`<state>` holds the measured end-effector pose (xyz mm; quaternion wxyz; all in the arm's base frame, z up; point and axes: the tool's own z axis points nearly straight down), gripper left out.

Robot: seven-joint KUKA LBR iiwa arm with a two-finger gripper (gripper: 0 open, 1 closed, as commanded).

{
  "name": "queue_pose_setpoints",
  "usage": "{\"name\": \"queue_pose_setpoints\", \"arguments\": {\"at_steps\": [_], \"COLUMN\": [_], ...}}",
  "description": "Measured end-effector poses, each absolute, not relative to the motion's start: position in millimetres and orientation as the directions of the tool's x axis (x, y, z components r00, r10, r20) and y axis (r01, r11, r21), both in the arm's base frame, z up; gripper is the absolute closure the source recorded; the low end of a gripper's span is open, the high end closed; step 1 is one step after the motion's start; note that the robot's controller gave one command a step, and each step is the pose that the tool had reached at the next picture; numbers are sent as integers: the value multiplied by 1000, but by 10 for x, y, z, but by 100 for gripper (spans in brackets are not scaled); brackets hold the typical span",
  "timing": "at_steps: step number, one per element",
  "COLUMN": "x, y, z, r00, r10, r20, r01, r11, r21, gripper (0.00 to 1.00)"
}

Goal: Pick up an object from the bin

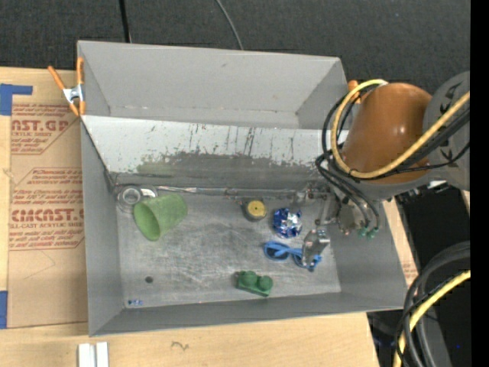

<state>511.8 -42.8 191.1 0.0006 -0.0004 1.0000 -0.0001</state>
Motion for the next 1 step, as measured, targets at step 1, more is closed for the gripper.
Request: {"name": "queue_pose_setpoints", "arguments": {"at_steps": [1], "x": [5068], "y": [-648], "z": [1214], "r00": [-991], "r10": [133], "r20": [6], "r01": [133], "r11": [991], "r21": [0], "gripper": [0]}}
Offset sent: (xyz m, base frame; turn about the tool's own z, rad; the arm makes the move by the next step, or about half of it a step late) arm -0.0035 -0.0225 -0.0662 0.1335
